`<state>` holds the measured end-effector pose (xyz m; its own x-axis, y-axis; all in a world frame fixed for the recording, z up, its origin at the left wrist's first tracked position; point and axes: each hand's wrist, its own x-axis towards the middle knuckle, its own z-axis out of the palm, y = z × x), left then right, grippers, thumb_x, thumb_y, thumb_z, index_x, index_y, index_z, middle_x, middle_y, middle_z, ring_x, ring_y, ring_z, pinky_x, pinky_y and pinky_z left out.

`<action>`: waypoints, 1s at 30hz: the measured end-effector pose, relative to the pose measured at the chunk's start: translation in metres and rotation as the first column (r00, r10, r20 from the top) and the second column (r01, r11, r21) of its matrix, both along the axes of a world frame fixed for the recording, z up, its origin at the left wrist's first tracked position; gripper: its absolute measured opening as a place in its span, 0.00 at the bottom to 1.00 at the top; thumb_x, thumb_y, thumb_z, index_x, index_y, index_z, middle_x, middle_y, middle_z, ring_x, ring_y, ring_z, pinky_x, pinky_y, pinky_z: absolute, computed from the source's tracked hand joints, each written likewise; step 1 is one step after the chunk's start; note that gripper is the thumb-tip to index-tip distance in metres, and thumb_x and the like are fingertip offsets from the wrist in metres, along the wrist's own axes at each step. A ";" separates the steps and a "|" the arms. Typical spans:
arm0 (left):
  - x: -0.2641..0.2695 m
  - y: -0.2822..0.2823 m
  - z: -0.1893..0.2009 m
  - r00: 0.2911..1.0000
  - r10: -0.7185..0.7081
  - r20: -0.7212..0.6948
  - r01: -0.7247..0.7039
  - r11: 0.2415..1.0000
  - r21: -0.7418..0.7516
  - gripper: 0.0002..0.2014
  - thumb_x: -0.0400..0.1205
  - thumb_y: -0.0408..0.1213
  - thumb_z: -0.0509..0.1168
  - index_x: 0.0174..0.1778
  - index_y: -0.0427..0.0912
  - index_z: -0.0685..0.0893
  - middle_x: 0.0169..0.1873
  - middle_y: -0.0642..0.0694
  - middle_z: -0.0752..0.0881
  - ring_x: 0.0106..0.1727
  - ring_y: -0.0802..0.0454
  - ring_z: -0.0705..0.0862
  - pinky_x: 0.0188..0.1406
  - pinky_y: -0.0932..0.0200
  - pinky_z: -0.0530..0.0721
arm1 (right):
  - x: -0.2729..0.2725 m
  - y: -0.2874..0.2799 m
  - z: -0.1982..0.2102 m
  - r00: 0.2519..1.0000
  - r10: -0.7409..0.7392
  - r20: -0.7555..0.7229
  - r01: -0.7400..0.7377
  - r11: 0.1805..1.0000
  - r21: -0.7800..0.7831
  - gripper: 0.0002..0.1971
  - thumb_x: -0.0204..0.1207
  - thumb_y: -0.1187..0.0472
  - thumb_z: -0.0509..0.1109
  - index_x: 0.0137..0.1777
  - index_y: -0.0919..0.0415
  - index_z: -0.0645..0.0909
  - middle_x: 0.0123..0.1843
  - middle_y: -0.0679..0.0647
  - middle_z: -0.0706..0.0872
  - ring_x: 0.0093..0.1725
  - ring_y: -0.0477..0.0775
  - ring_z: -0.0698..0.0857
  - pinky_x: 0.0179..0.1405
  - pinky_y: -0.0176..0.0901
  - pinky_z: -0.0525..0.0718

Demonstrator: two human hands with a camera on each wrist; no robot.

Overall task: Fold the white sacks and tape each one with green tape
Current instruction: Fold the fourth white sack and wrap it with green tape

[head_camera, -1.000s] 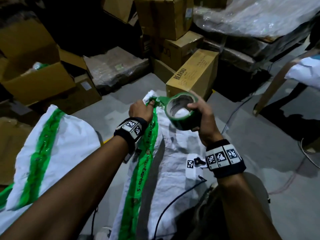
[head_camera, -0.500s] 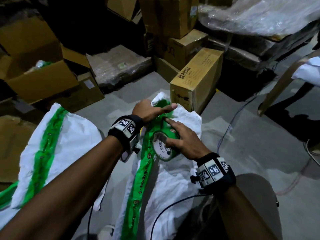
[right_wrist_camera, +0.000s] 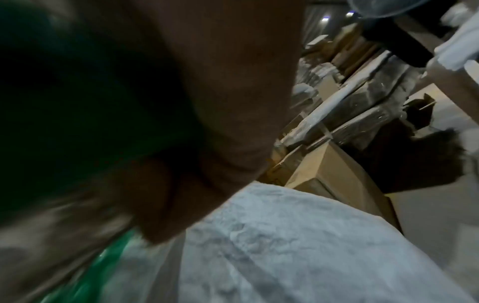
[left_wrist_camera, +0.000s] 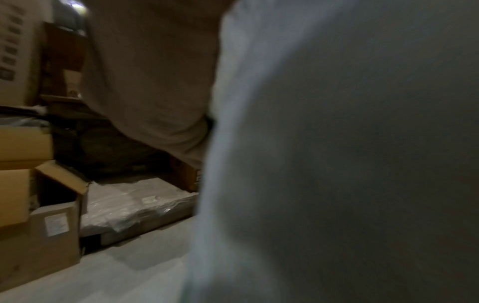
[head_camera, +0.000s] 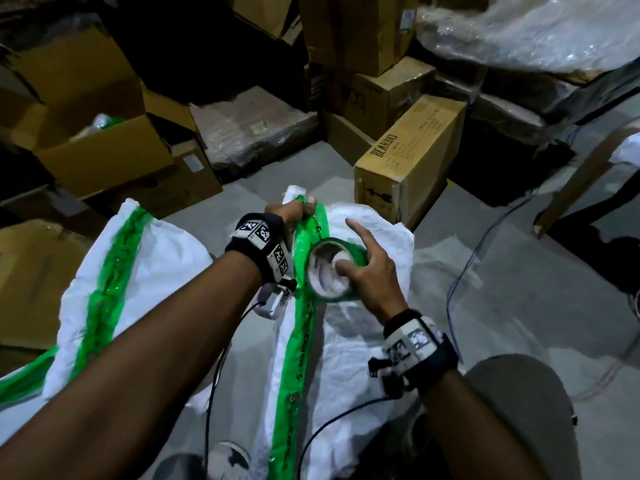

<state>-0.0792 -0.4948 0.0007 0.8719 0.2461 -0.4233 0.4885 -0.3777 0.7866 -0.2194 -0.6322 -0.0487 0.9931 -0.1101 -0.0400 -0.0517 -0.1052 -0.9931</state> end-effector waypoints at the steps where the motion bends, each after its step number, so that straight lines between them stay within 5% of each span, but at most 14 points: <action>1: 0.006 0.004 -0.003 1.000 0.011 0.021 -0.010 0.999 -0.032 0.16 0.82 0.44 0.73 0.61 0.38 0.86 0.48 0.42 0.86 0.41 0.49 0.82 0.28 0.65 0.80 | 0.001 -0.001 0.002 0.983 0.153 -0.103 -0.143 0.985 0.094 0.40 0.67 0.60 0.71 0.83 0.43 0.69 0.45 0.47 0.90 0.34 0.41 0.82 0.35 0.32 0.78; 3: 0.013 0.012 -0.007 0.998 0.061 0.015 -0.060 0.995 -0.076 0.21 0.78 0.45 0.77 0.63 0.37 0.86 0.51 0.43 0.87 0.45 0.51 0.84 0.31 0.65 0.84 | -0.004 0.006 0.006 0.856 0.453 -0.249 -0.453 0.889 0.060 0.47 0.73 0.65 0.71 0.88 0.40 0.54 0.36 0.46 0.88 0.31 0.44 0.81 0.32 0.35 0.77; 5: 0.016 0.016 -0.010 0.991 0.132 0.012 -0.130 0.986 -0.109 0.35 0.67 0.52 0.83 0.65 0.33 0.86 0.55 0.43 0.88 0.48 0.50 0.88 0.43 0.55 0.90 | -0.014 0.025 0.005 0.795 0.487 -0.361 -0.576 0.793 -0.198 0.55 0.75 0.54 0.74 0.87 0.36 0.34 0.47 0.53 0.89 0.39 0.54 0.85 0.40 0.42 0.80; 9: 0.008 0.020 -0.010 0.999 0.035 0.000 -0.035 0.985 -0.167 0.46 0.58 0.64 0.85 0.64 0.35 0.86 0.62 0.44 0.86 0.51 0.45 0.89 0.58 0.42 0.88 | -0.021 0.045 -0.009 0.921 0.294 -0.256 -0.386 0.783 -0.488 0.63 0.71 0.43 0.73 0.78 0.34 0.16 0.66 0.68 0.85 0.52 0.69 0.87 0.52 0.57 0.84; 11: 0.002 0.030 -0.015 0.993 -0.068 -0.092 0.025 0.914 -0.405 0.48 0.50 0.55 0.90 0.64 0.34 0.87 0.61 0.37 0.88 0.53 0.41 0.89 0.65 0.37 0.85 | -0.017 0.044 -0.014 0.916 0.313 -0.250 -0.401 0.733 -0.549 0.61 0.71 0.43 0.72 0.78 0.32 0.17 0.65 0.67 0.84 0.56 0.70 0.86 0.54 0.58 0.83; 14: -0.033 0.034 -0.008 0.959 -0.266 -0.098 0.169 0.815 -0.555 0.31 0.63 0.36 0.86 0.61 0.33 0.87 0.51 0.36 0.87 0.45 0.43 0.85 0.64 0.45 0.85 | -0.013 0.048 -0.018 0.894 0.349 -0.282 -0.448 0.648 -0.616 0.59 0.72 0.42 0.71 0.82 0.35 0.21 0.63 0.65 0.82 0.58 0.71 0.84 0.54 0.56 0.82; 16: -0.060 0.037 -0.019 0.964 -0.264 -0.022 0.235 0.891 -0.388 0.22 0.68 0.33 0.84 0.57 0.35 0.89 0.47 0.40 0.91 0.41 0.46 0.89 0.48 0.52 0.90 | -0.009 0.048 -0.022 0.890 0.344 -0.300 -0.456 0.637 -0.622 0.54 0.74 0.41 0.70 0.85 0.38 0.30 0.65 0.64 0.80 0.61 0.71 0.82 0.57 0.56 0.82; 18: -0.085 0.043 -0.038 0.976 -0.216 0.032 0.219 0.958 -0.185 0.16 0.71 0.44 0.83 0.50 0.41 0.91 0.47 0.44 0.93 0.40 0.50 0.90 0.45 0.54 0.91 | -0.006 0.049 -0.025 0.897 0.322 -0.303 -0.442 0.651 -0.618 0.51 0.74 0.41 0.69 0.87 0.41 0.37 0.68 0.63 0.78 0.65 0.72 0.80 0.62 0.57 0.80; 21: -0.103 0.050 -0.063 0.978 -0.209 0.002 0.205 0.958 0.200 0.33 0.68 0.73 0.69 0.46 0.44 0.92 0.44 0.43 0.93 0.46 0.45 0.90 0.50 0.50 0.87 | -0.006 0.061 -0.031 0.921 0.272 -0.280 -0.389 0.708 -0.590 0.53 0.72 0.43 0.71 0.88 0.46 0.39 0.68 0.62 0.78 0.65 0.71 0.80 0.61 0.57 0.80; 24: -0.100 0.050 -0.067 0.975 -0.203 0.092 0.146 0.894 0.423 0.30 0.82 0.64 0.64 0.52 0.36 0.90 0.50 0.31 0.90 0.56 0.33 0.87 0.51 0.48 0.83 | -0.011 0.070 -0.032 0.950 0.189 -0.250 -0.295 0.808 -0.509 0.51 0.70 0.46 0.73 0.88 0.49 0.46 0.68 0.62 0.79 0.67 0.68 0.80 0.60 0.54 0.80; 27: -0.080 0.060 -0.057 0.983 -0.069 0.169 -0.006 0.912 0.409 0.28 0.85 0.56 0.66 0.56 0.28 0.88 0.55 0.25 0.88 0.60 0.29 0.84 0.55 0.44 0.82 | -0.025 0.070 -0.026 0.988 0.055 -0.143 -0.105 0.923 -0.370 0.44 0.71 0.53 0.74 0.84 0.43 0.56 0.71 0.57 0.74 0.69 0.64 0.78 0.63 0.51 0.77; 30: -0.059 0.076 -0.048 0.987 0.029 0.161 -0.084 0.934 0.347 0.29 0.83 0.53 0.69 0.58 0.24 0.85 0.58 0.26 0.87 0.61 0.29 0.84 0.56 0.45 0.82 | -0.031 0.069 -0.016 0.997 0.072 -0.012 -0.072 0.942 -0.327 0.42 0.70 0.57 0.73 0.81 0.36 0.57 0.63 0.53 0.80 0.62 0.60 0.81 0.57 0.50 0.79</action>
